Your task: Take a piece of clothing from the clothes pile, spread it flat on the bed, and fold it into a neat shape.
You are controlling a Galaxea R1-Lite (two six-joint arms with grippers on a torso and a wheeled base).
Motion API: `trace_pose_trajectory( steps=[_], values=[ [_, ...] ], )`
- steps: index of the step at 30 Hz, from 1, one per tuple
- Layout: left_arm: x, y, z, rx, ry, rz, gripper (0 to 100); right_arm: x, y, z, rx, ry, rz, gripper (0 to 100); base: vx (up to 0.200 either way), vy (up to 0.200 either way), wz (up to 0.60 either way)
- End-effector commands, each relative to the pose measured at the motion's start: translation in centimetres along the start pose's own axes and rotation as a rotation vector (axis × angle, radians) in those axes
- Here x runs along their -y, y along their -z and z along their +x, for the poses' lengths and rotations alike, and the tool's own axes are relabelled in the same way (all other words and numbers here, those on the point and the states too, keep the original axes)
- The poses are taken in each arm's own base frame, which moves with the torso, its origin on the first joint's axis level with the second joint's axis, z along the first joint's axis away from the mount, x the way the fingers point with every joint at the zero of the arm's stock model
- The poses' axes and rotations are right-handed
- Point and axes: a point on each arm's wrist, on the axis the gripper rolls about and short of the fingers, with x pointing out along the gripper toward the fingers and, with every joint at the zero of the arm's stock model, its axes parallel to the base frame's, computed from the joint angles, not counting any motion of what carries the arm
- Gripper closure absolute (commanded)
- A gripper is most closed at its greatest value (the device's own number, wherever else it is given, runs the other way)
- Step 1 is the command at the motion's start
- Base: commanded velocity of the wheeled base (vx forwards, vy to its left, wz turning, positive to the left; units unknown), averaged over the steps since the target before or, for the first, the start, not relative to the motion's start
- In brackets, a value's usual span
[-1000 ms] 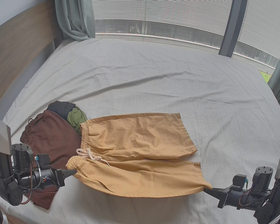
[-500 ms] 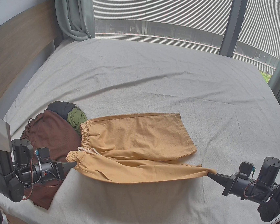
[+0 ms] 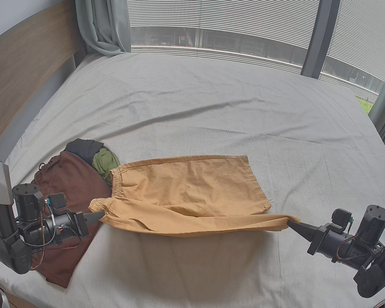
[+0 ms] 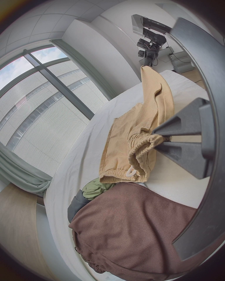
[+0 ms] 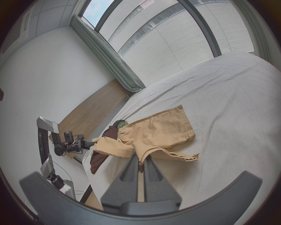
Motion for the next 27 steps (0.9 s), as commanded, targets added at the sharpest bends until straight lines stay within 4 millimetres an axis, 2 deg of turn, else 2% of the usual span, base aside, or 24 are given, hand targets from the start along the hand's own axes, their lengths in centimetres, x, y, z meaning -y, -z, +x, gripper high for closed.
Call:
trace_pose_trajectory(
  steps=[1,12,23,25,27],
  values=[
    [0.1,-0.8,0.4,0.043,-0.005,-0.008,100,0.5,-1.0,1.0,0.038,-0.011,0.016,100,0.0,0.0,0.0],
    [0.2,-1.0,0.6,0.054,-0.008,-0.027,100,1.9,-2.9,3.7,0.053,-0.013,0.014,100,0.0,0.0,0.0],
    [0.0,-1.6,1.5,0.099,-0.042,-0.052,100,2.3,-6.2,6.0,0.069,-0.02,0.002,100,0.0,0.0,0.0],
    [0.0,-1.6,1.5,0.099,-0.042,-0.052,100,2.3,-6.2,6.0,0.069,-0.02,0.002,100,0.0,0.0,0.0],
    [-0.5,-1.4,2.0,0.1,-0.06,-0.056,100,2.5,-7.4,6.7,0.07,-0.018,0.001,100,0.0,0.0,0.0]
  ],
)
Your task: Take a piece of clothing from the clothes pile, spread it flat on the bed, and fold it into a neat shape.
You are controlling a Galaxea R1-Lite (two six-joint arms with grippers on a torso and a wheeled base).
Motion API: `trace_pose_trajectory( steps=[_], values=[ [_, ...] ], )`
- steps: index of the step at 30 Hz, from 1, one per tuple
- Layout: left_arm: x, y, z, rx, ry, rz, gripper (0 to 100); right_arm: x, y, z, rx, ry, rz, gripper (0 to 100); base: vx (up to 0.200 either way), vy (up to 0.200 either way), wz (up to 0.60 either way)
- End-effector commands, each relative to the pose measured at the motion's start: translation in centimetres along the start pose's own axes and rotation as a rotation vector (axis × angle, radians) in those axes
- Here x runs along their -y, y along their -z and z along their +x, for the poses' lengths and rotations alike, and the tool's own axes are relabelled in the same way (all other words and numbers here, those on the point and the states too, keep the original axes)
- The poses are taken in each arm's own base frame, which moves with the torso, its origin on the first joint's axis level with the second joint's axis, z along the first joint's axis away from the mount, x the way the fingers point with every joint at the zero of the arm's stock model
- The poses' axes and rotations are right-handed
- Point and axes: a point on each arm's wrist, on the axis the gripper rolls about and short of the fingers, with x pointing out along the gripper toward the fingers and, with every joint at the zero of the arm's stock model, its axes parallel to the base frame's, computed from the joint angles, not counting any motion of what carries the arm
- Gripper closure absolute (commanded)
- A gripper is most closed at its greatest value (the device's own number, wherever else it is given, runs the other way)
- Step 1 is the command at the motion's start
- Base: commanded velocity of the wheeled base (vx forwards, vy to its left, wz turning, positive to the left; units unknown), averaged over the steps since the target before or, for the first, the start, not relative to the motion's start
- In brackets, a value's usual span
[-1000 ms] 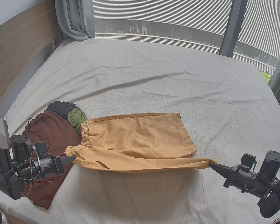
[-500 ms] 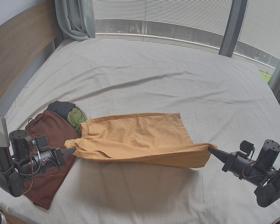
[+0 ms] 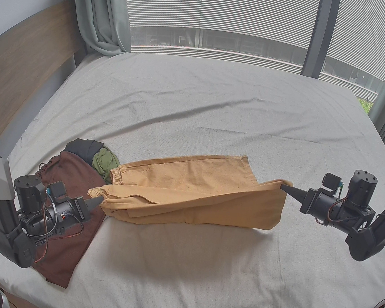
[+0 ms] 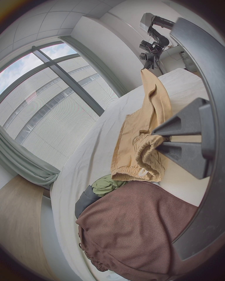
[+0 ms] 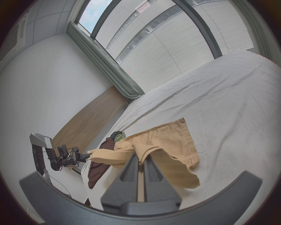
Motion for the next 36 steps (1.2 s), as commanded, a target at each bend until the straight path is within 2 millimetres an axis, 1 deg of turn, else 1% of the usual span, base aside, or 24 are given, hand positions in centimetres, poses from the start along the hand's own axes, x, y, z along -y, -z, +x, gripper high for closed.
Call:
trace_pose_trajectory(
  steps=[1,9,12,13,14,21,24,28,31,32,35,36],
  values=[
    [-0.5,0.3,0.8,0.002,-0.021,-0.005,100,0.1,-2.0,1.2,0.022,-0.008,-0.017,100,0.0,0.0,0.0],
    [-0.7,0.0,1.6,0.02,-0.018,-0.007,100,0.1,-4.3,2.7,0.011,-0.005,-0.009,100,0.0,0.0,0.0],
    [-0.7,-0.3,1.8,0.03,-0.012,-0.028,100,0.3,-4.6,3.2,-0.002,0.0,0.0,100,0.0,0.0,0.0],
    [-0.7,-0.3,1.8,0.03,-0.012,-0.028,100,0.3,-4.6,3.2,-0.002,0.0,0.0,100,0.0,0.0,0.0],
    [-0.7,-0.4,2.0,0.035,-0.011,-0.04,100,0.7,-4.6,3.7,-0.011,0.006,0.007,100,0.0,0.0,0.0],
    [-0.8,-0.4,2.7,0.041,-0.002,-0.04,100,2.4,-4.7,4.9,-0.03,0.032,0.029,100,0.0,0.0,0.0],
    [-1.0,-0.5,3.1,0.052,-0.006,-0.038,100,2.7,-4.8,5.2,-0.037,0.038,0.035,100,0.0,0.0,0.0],
    [-1.3,-0.7,4.0,0.069,-0.01,-0.031,100,3.3,-5.1,6.1,-0.031,0.035,0.032,100,0.0,0.0,0.0],
    [-1.4,-0.7,4.3,0.073,-0.012,-0.03,100,3.5,-5.1,6.6,-0.033,0.035,0.033,100,0.0,0.0,0.0],
    [-1.6,-0.8,4.8,0.081,-0.01,-0.027,100,3.9,-5.4,7.1,-0.039,0.039,0.038,100,0.0,0.0,0.0],
    [-1.8,-0.8,5.1,0.086,-0.011,-0.027,100,3.9,-5.5,7.5,-0.042,0.037,0.038,100,0.0,0.0,0.0],
    [-1.9,-0.9,5.6,0.093,-0.007,-0.024,100,4.0,-5.7,7.8,-0.04,0.035,0.04,100,0.0,0.0,0.0]
  ],
)
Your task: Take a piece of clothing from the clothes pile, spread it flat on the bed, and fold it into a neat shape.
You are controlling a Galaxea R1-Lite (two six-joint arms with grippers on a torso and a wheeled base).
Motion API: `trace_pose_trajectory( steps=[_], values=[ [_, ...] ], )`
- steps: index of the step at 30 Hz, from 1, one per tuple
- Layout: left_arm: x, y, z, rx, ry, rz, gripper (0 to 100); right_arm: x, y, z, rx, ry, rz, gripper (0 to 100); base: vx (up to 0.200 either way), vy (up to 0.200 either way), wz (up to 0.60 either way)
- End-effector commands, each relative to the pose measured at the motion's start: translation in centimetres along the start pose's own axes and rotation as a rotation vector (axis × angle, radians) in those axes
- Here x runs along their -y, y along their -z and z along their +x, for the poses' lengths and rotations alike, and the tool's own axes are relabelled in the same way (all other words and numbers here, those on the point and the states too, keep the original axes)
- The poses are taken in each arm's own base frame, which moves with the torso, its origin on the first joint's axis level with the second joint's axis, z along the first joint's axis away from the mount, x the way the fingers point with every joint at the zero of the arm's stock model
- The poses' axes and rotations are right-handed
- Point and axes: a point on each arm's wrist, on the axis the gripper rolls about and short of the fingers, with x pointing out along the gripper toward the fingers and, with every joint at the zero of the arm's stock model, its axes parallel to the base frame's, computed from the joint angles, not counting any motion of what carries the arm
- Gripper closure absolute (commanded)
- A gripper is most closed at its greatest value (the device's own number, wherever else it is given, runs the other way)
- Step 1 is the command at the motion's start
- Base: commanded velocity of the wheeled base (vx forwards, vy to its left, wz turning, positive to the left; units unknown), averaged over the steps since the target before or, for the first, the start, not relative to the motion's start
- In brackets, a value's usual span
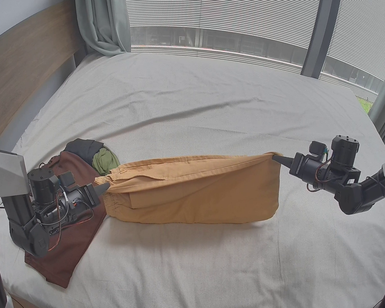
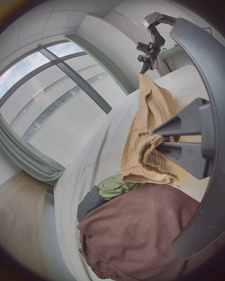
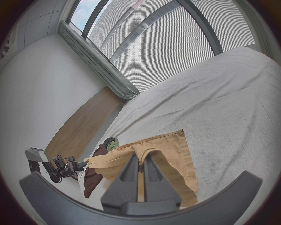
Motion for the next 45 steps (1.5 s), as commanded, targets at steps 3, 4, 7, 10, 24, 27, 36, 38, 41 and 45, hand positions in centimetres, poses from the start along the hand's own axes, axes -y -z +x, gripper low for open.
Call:
trace_pose_trajectory(
  steps=[3,4,7,10,24,27,36,38,41,45],
  values=[
    [-0.9,0.4,1.6,0.006,0.003,0.003,100,1.2,0.0,2.0,-0.003,0.001,0.008,100,0.0,0.0,0.0],
    [-0.9,0.4,1.6,0.006,0.003,0.003,100,1.2,0.0,2.0,-0.003,0.001,0.008,100,0.0,0.0,0.0],
    [-1.1,0.2,2.3,0.019,0.009,0.008,100,1.8,-0.2,2.9,0.006,0.0,0.006,100,0.0,0.0,0.0],
    [-1.2,-0.1,2.8,0.035,0.019,0.01,100,2.2,-0.1,3.5,0.008,-0.002,0.021,100,0.0,0.0,0.0],
    [-2.7,0.1,5.4,0.077,0.017,0.019,100,3.8,0.6,6.0,0.016,-0.009,0.05,100,0.0,0.0,0.0],
    [-3.0,0.0,6.0,0.09,0.012,0.021,100,4.2,0.8,6.6,0.017,-0.011,0.048,100,0.0,0.0,0.0],
    [-4.0,0.2,6.9,0.106,0.005,0.018,100,5.1,1.5,8.3,0.005,-0.016,0.053,100,0.0,0.0,0.0],
    [-4.2,0.3,7.2,0.107,0.005,0.02,100,5.1,1.5,8.4,0.008,-0.019,0.051,100,0.0,0.0,0.0],
    [-4.4,0.4,7.6,0.109,0.01,0.022,100,5.0,1.4,8.6,0.011,-0.023,0.047,100,0.0,0.0,0.0],
    [-4.5,0.5,7.8,0.108,0.011,0.022,100,5.3,1.7,8.8,0.012,-0.021,0.047,100,0.0,0.0,0.0]
  ],
)
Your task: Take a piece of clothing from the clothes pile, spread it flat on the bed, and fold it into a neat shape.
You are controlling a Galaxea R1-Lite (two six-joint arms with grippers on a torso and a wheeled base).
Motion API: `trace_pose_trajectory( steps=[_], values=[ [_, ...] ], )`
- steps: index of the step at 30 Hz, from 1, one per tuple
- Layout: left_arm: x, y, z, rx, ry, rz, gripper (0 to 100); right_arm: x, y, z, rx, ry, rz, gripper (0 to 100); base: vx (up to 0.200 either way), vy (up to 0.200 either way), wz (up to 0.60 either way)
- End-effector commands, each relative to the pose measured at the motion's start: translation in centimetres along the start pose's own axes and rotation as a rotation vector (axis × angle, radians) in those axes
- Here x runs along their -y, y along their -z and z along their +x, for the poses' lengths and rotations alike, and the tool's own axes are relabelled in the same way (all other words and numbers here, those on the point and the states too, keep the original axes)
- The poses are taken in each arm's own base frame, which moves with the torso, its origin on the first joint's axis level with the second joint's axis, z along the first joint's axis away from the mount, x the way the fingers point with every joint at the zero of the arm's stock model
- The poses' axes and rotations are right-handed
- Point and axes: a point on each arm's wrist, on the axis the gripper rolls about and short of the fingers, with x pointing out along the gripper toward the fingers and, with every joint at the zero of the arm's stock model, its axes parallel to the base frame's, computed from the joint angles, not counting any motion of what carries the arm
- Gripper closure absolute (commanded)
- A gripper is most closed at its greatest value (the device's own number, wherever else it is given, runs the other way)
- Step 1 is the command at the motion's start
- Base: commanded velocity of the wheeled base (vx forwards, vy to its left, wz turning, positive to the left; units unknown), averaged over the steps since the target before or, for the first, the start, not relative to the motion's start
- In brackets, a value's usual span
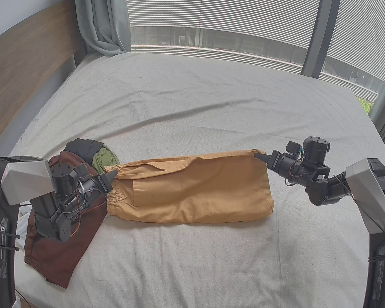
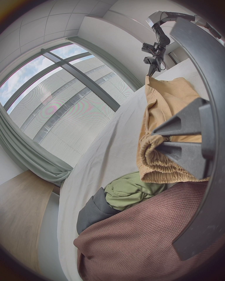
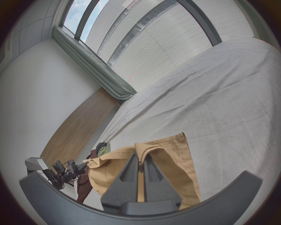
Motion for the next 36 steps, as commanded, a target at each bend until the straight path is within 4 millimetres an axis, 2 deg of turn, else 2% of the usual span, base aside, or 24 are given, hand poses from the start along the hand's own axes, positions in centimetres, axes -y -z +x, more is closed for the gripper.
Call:
trace_pose_trajectory(
  steps=[1,4,5,14,18,21,26,30,36],
  values=[
    [-0.4,0.4,0.4,-0.002,0.0,0.0,0,0.6,0.5,0.5,0.002,-0.001,-0.002,100,0.0,0.0,0.0],
    [-0.4,0.2,0.7,0.011,0.005,0.002,0,1.0,0.6,0.8,0.013,-0.005,-0.007,100,0.0,0.0,0.0],
    [-0.4,0.1,0.7,0.013,0.008,0.003,0,1.1,0.5,0.9,0.021,-0.007,-0.012,0,0.0,0.0,0.0],
    [-0.2,-0.4,0.6,0.041,-0.012,0.008,0,0.9,0.6,1.0,0.038,0.007,-0.017,0,0.0,0.0,0.0],
    [0.8,-1.1,-0.3,0.045,-0.02,-0.007,0,-1.2,0.0,0.0,0.068,-0.027,-0.045,0,0.0,0.0,0.0],
    [1.4,-1.9,-0.8,0.054,-0.012,-0.019,0,-1.9,0.0,-0.3,0.077,-0.042,-0.051,0,0.0,0.0,0.0],
    [3.2,-3.9,-2.9,0.074,0.007,-0.033,0,-4.8,0.0,-2.3,0.099,-0.086,-0.08,0,0.0,0.0,0.0],
    [3.9,-4.6,-3.9,0.058,0.041,-0.026,0,-6.7,0.5,-4.0,0.118,-0.124,-0.097,0,0.0,0.0,0.0],
    [4.7,-5.1,-4.9,0.06,0.047,-0.018,0,-7.5,2.6,-6.5,0.139,-0.15,-0.115,0,0.0,0.0,0.0]
  ],
)
